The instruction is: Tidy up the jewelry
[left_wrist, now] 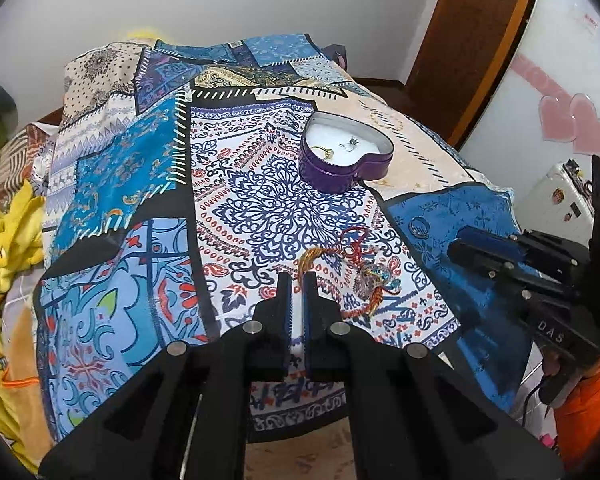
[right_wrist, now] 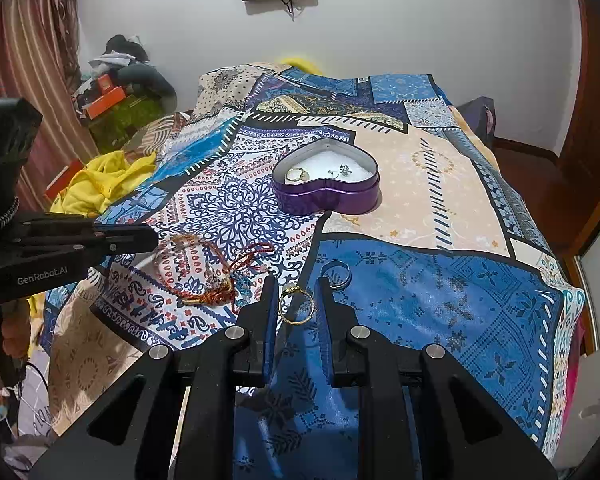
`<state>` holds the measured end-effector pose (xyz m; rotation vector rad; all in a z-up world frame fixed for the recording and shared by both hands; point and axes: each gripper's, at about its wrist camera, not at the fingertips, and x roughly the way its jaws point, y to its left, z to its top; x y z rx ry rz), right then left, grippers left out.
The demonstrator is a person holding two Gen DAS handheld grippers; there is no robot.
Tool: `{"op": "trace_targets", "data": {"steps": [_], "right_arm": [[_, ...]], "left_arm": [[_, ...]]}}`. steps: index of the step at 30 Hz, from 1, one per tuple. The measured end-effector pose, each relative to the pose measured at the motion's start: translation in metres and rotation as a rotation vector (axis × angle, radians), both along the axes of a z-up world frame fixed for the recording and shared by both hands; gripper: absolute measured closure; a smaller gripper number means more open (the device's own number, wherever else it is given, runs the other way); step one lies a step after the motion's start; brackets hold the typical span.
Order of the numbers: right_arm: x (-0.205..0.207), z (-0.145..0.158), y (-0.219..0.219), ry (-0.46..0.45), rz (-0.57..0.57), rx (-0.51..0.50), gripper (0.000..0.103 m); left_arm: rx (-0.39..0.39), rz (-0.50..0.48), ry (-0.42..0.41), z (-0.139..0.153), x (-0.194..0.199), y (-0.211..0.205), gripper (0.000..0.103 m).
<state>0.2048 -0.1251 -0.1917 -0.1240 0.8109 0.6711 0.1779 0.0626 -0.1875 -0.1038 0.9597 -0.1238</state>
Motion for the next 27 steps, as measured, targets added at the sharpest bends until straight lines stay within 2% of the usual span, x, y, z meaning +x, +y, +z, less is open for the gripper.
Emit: {"op": "trace_targets", "data": {"steps": [5,9,14,20,22,23,27], "right_arm": [[0.000,-0.001,-0.002,0.005,-0.007,0.005,0.087],[-0.001,0.000,-0.007,0.005,-0.015,0.009,0.087],[-0.001,0.002,-0.016,0.003,-0.028,0.013,0.087],[0.000,0.003,-0.023,0.000,-0.038,0.011,0.087],[0.000,0.004,-0.024,-0.001,-0.039,0.009,0.087],[0.000,0.004,-0.024,-0.002,-0.039,0.010,0.087],[0.003,0.004,-0.024,-0.002,-0.041,0.014,0.087]], "left_arm": [[0.035,-0.053,-0.016,0.006,-0.002,-0.015,0.089],[0.029,-0.098,-0.007,0.002,0.006,-0.034,0.067],[0.032,-0.129,0.023,-0.012,0.020,-0.053,0.067],[0.019,-0.107,0.060,-0.028,0.033,-0.055,0.067],[0.001,-0.089,0.057,-0.030,0.034,-0.052,0.075],[-0.002,-0.087,0.058,-0.029,0.035,-0.051,0.083],[-0.013,-0.075,0.036,-0.024,0.032,-0.046,0.083]]}}
